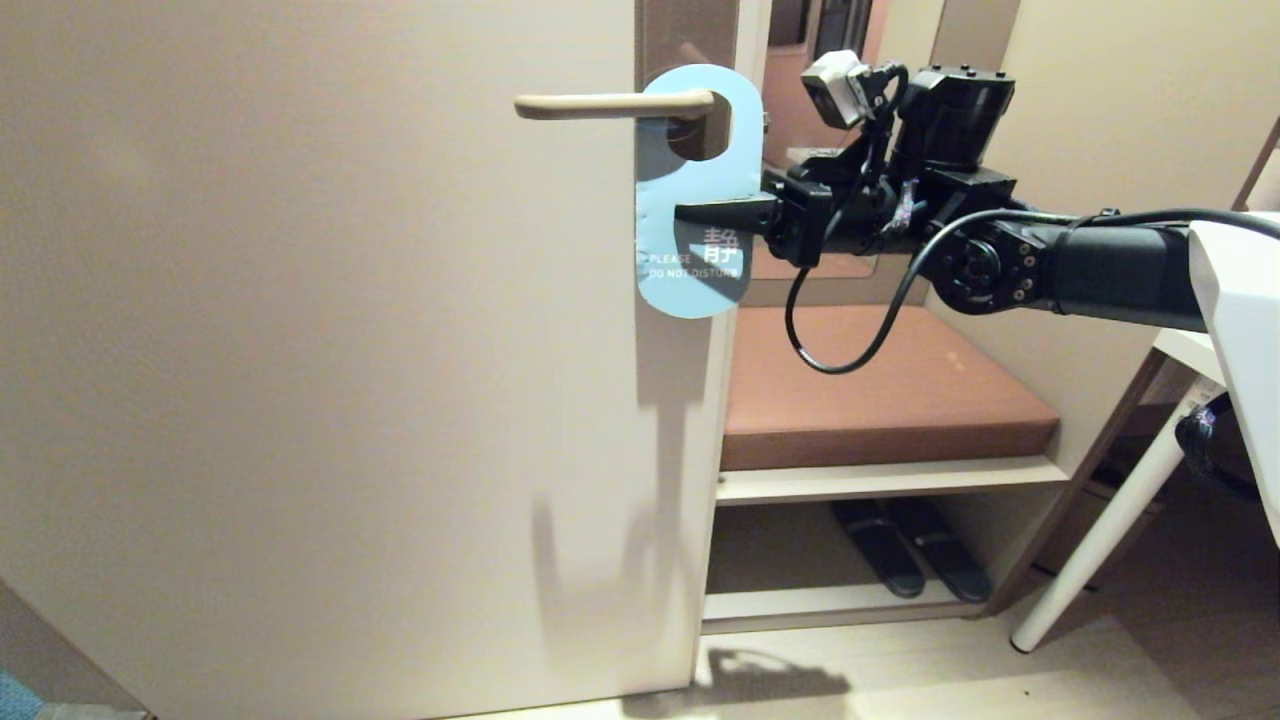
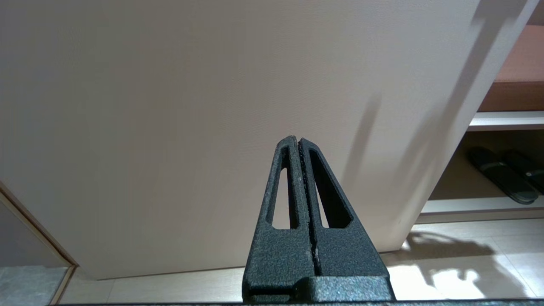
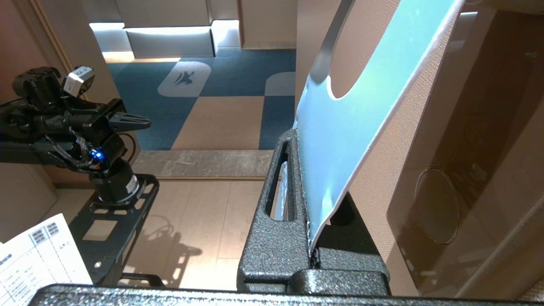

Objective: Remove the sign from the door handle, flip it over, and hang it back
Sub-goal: Take down the sign

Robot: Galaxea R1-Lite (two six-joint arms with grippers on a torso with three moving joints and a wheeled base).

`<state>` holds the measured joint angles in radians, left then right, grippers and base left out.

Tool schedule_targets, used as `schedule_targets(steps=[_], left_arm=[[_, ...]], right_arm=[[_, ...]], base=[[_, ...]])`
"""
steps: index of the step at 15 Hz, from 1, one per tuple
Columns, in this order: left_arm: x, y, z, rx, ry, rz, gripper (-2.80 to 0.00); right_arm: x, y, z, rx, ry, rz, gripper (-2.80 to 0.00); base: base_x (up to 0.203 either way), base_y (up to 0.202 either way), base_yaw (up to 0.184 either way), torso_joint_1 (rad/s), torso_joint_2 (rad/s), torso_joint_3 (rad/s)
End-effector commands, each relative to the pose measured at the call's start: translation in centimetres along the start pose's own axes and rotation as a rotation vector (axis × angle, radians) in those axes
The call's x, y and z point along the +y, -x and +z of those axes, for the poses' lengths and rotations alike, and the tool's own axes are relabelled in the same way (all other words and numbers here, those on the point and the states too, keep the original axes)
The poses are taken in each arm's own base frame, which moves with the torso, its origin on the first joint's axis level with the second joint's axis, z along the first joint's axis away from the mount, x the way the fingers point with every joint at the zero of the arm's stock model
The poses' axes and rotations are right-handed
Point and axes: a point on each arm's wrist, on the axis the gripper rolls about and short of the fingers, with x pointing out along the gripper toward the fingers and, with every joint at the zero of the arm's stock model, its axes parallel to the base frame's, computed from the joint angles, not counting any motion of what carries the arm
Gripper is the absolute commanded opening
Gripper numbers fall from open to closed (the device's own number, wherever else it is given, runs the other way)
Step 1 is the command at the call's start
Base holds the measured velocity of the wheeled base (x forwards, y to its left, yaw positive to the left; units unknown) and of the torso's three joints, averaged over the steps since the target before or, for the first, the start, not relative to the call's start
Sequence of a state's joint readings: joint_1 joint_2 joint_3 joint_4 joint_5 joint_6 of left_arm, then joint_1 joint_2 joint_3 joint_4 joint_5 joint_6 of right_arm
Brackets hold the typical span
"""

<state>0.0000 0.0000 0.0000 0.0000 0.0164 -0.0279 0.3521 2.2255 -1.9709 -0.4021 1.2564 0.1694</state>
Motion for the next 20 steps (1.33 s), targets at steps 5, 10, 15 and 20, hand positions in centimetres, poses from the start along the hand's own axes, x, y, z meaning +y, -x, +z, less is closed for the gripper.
schedule_targets(steps=[5,10,15,20], left_arm=[[0.0,0.0,0.0,0.0,0.0,0.001,-2.8],[0.0,0.0,0.0,0.0,0.001,0.001,-2.8],[0.0,0.0,0.0,0.0,0.001,0.001,-2.8],[0.0,0.0,0.0,0.0,0.001,0.001,-2.8]], right_arm=[[0.3,0.0,0.3,-0.002,0.005,0.001,-2.8],[0.7,0.1,0.5,-0.007,-0.004,-0.048,-2.8],[1.6,-0.6,0.7,-0.021,-0.009,-0.124,-2.8],[2.5,-2.1,1.0,-0.035,0.026,-0.193,-2.8]], base=[[0.0,0.0,0.0,0.0,0.0,0.0],[0.0,0.0,0.0,0.0,0.0,0.0],[0.0,0.0,0.0,0.0,0.0,0.0],[0.0,0.0,0.0,0.0,0.0,0.0]])
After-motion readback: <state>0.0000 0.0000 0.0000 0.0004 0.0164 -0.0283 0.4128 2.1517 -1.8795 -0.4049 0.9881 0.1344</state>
